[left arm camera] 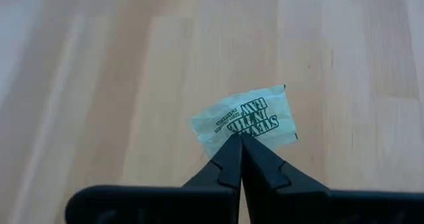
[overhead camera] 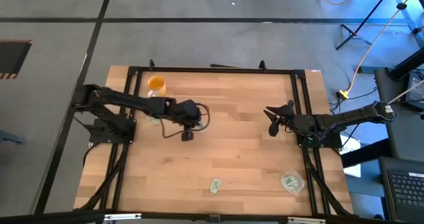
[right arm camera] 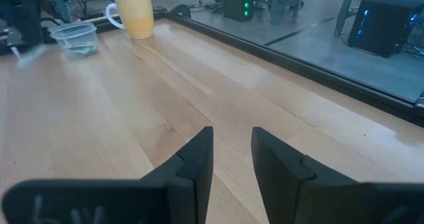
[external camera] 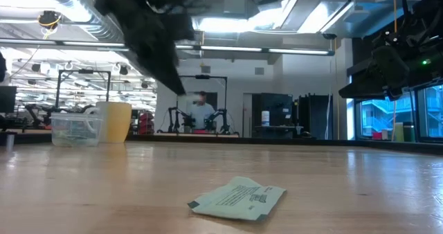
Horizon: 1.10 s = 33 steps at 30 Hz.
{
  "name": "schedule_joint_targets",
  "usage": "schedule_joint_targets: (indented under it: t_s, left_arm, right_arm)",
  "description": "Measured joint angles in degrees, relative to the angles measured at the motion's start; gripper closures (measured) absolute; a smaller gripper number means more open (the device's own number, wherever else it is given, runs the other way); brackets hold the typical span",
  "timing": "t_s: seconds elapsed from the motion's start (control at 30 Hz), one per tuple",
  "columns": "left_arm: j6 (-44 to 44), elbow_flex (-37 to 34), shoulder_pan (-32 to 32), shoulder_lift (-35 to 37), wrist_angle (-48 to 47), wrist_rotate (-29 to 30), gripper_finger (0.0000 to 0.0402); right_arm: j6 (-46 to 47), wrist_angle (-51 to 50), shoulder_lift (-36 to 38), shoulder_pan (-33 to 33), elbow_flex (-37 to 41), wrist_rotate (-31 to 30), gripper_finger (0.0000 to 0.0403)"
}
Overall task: Pick and place items into bin
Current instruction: Put the green stevia packet into the top transparent bin
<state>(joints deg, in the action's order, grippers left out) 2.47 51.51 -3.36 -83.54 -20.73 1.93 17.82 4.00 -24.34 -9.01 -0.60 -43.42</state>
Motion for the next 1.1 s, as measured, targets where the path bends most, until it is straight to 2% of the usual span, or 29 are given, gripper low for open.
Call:
schedule_joint_targets:
  t_s: [0.17,0.4,0.47,0.67,1.1]
  left_arm:
    - [5.35,0.04,-0.02,9.36,-12.23,2.87,0.04]
    - [16.43,-0.31,0.0,18.36,-30.31,13.95,0.04]
    - [19.49,-1.43,-0.02,19.74,-33.75,15.57,0.0399]
    - [25.4,-8.13,-0.33,22.48,-35.2,18.94,0.04]
    - [34.17,-16.45,-0.94,26.64,-35.06,19.21,0.04]
  right_arm:
    - [1.49,-0.01,0.0,-0.03,0.0,0.13,0.0297]
    - [1.42,0.01,-0.01,-0.03,-0.01,0.15,0.0297]
    - [1.42,0.01,-0.02,-0.03,0.0,0.15,0.0297]
    - [1.46,0.0,0.0,-0.03,-0.02,0.15,0.0297]
    - [1.57,0.01,-0.02,-0.03,0.0,0.15,0.0297]
